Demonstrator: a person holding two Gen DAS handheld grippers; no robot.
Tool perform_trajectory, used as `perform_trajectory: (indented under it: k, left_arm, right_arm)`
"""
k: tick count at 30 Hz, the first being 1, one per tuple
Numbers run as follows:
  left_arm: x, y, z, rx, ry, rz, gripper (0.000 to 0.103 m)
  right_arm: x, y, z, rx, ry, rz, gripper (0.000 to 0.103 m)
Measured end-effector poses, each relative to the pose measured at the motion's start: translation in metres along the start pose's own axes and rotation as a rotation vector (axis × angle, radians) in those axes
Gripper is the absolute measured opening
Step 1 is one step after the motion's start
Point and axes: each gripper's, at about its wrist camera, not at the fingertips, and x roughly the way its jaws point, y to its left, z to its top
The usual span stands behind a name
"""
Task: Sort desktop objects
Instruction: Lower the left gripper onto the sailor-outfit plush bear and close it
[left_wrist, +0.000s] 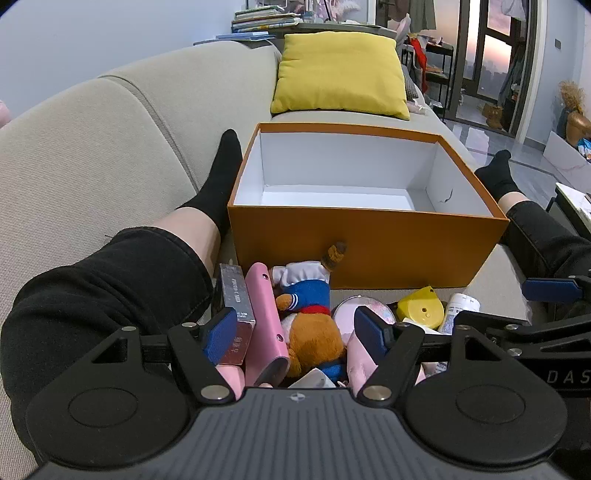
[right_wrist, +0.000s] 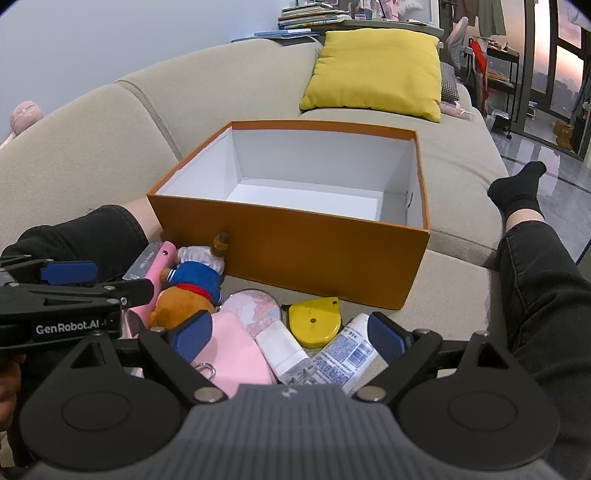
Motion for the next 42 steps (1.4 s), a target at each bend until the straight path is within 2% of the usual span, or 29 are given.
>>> perform_trajectory:
  k: [14,16,19,21,25,28,33,34,37,42]
  left_arm:
    - [0.000,0.001,-0.001,0.002,0.009,-0.007,0.081]
    - [0.001,0.002,-0.001,0.002,0.012,-0.009,0.078]
    - [0.000,0.003,-0.001,0.001,0.024,-0.027,0.066]
    - [0.000,0.003,-0.002,0.001,0.030,-0.040,0.065]
    - [-0.001,0.004,-0.003,-0.001,0.053,-0.084,0.054]
    - [-0.002,0.004,-0.005,-0.004,0.076,-0.107,0.042]
    - [-0.004,0.005,-0.007,-0.016,0.101,-0.163,0.042]
    - [-0.004,0.005,-0.008,-0.013,0.103,-0.162,0.042]
    - [-0.003,0.008,-0.008,-0.014,0.112,-0.151,0.041]
    - [0.006,0.014,0.000,-0.010,0.116,-0.132,0.041]
  right_arm:
    - [0.003,0.001,-0.001,0.002,0.009,0.001,0.090]
    - [0.004,0.001,-0.002,0.004,0.012,0.001,0.085]
    - [0.006,0.000,-0.003,0.008,0.029,0.005,0.076]
    - [0.008,-0.001,-0.004,0.013,0.043,0.009,0.073]
    - [0.010,-0.002,-0.006,0.015,0.062,0.018,0.059]
    - [0.012,-0.002,-0.008,0.016,0.079,0.032,0.054]
    - [0.018,-0.001,-0.011,0.013,0.124,0.051,0.046]
    - [0.019,-0.002,-0.012,0.019,0.133,0.058,0.043]
    - [0.022,-0.003,-0.012,0.035,0.151,0.074,0.043]
    - [0.029,0.005,0.000,-0.005,0.143,0.104,0.043]
